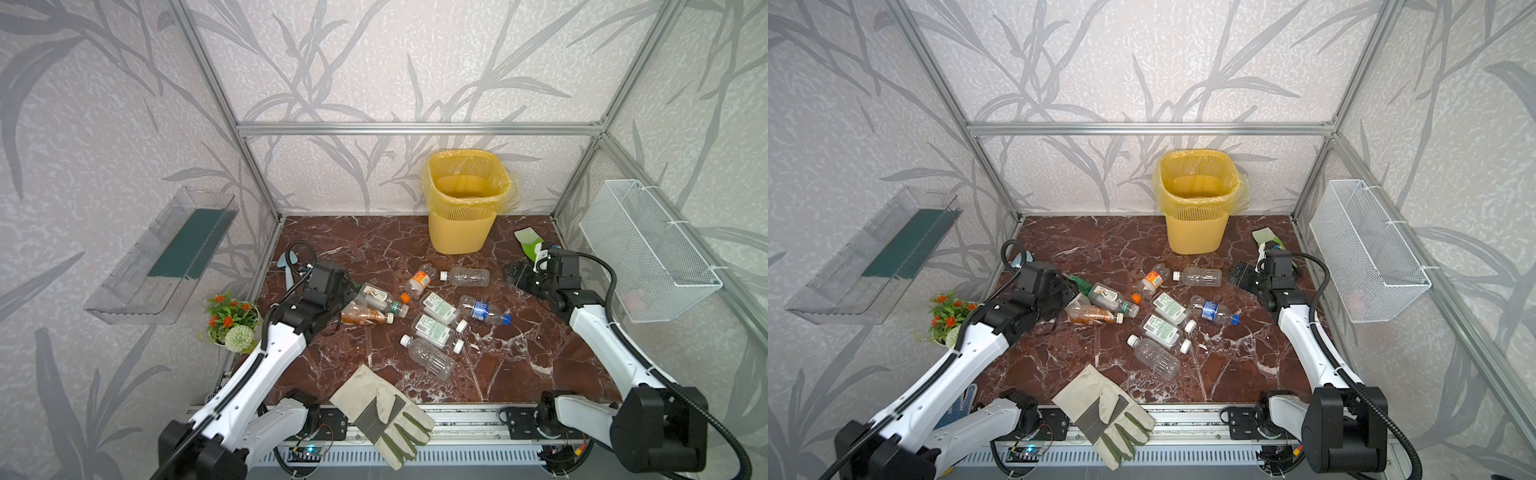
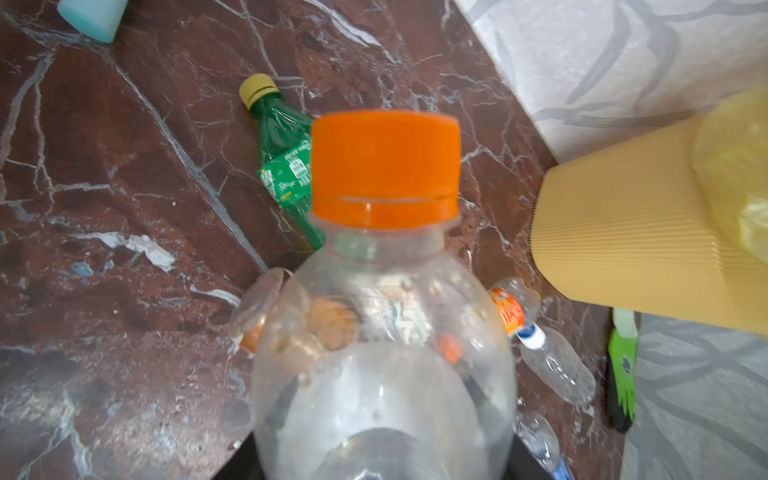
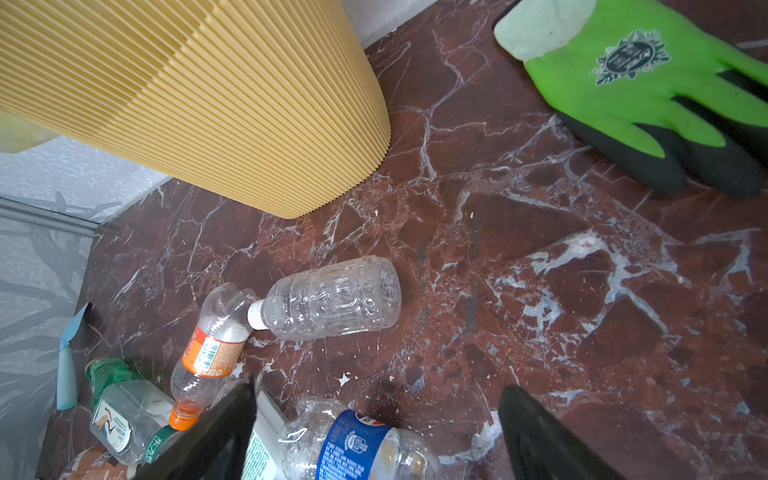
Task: Throw the plastic bottles in the bin
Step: 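Swing the orange-cap bottle over the yellow bin and open the left gripper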
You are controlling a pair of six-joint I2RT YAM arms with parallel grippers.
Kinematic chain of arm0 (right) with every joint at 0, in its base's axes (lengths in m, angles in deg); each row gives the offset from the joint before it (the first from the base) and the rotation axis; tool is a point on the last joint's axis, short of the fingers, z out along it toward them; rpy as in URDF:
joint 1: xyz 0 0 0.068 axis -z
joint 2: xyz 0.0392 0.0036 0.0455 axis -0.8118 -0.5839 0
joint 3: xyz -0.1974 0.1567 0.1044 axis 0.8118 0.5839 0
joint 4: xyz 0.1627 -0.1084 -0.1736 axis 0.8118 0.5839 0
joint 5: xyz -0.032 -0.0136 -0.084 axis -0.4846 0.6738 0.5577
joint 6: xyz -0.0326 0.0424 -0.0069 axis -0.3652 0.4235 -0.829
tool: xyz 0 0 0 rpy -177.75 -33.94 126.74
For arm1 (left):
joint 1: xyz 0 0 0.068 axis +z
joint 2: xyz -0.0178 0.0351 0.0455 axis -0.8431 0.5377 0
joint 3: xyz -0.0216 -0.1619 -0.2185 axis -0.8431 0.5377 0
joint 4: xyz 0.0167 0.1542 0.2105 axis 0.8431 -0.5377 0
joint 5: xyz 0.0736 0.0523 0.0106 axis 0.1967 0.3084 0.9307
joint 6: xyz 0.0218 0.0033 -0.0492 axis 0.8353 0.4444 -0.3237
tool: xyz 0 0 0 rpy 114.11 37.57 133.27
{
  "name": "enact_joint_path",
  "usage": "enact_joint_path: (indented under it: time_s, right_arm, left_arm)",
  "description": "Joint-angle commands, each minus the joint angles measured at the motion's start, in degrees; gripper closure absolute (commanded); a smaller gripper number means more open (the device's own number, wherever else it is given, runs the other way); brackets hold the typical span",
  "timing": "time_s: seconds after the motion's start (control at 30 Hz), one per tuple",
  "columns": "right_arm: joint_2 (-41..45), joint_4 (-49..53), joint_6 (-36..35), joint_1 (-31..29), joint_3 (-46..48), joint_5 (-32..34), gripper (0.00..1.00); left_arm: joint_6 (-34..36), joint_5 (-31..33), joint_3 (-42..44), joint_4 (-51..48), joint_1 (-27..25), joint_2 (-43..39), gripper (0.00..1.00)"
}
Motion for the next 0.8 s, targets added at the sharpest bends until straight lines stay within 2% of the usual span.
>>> enact_joint_path:
  time_s: [0.0,0.13,0.23,0.3,0.37,0.4,0.43,0.47,0.5,0.53,0.6,0.7,0.77]
  right_arm:
    - [0.47,-1.18,2.22,0.16,3.09,-1.37,0.08]
    - [-0.20,-3.47,4.59,0.21,5.80,-2.86,0.08]
    - [-1.64,-4.88,5.73,0.16,6.39,-4.78,0.09]
    - [-2.79,-5.66,6.12,0.21,6.37,-5.46,0.09]
    - [-3.72,-6.95,6.83,0.16,6.54,-5.94,0.09]
    - [-4.29,-7.60,7.36,0.12,6.75,-6.30,0.10]
    - [-4.60,-8.09,7.88,0.12,6.89,-6.52,0.09]
    - [-4.92,-8.38,8.59,0.12,7.11,-6.78,0.09]
    - [-5.07,-8.53,9.04,0.12,7.30,-7.20,0.09]
    - [-5.11,-8.65,9.15,0.12,7.39,-7.51,0.09]
    - [-4.55,-8.60,8.54,0.12,7.89,-7.47,0.08]
    - [-3.54,-6.42,6.02,0.12,7.24,-6.00,0.08]
    - [-3.08,-5.54,4.77,0.12,6.65,-5.25,0.08]
  left_arm:
    - [5.08,-5.01,-3.29,6.89,1.94,6.89,0.44]
    - [5.75,-9.67,-11.03,11.96,2.70,16.30,0.45]
    - [8.79,-17.30,-27.25,13.79,2.70,25.26,0.45]
    - [8.52,-23.24,-44.90,14.06,2.21,33.05,0.45]
    - [7.65,-27.92,-65.46,9.93,0.67,43.46,0.43]
    - [8.21,-30.21,-79.94,6.20,-0.65,50.13,0.34]
    - [9.66,-30.10,-93.17,1.28,-2.01,56.34,0.21]
    - [10.11,-28.04,-110.37,-5.61,-3.11,64.98,0.01]
    - [8.90,-27.45,-124.78,-9.85,-2.95,72.35,0.01]
    - [6.49,-28.82,-128.11,-9.81,-1.83,74.59,0.01]
    - [4.92,-32.19,-123.82,-10.34,0.84,73.16,0.01]
    - [12.80,-31.06,-118.55,-15.88,1.47,68.26,0.01]
    - [17.89,-29.72,-111.38,-17.23,1.54,62.93,0.01]
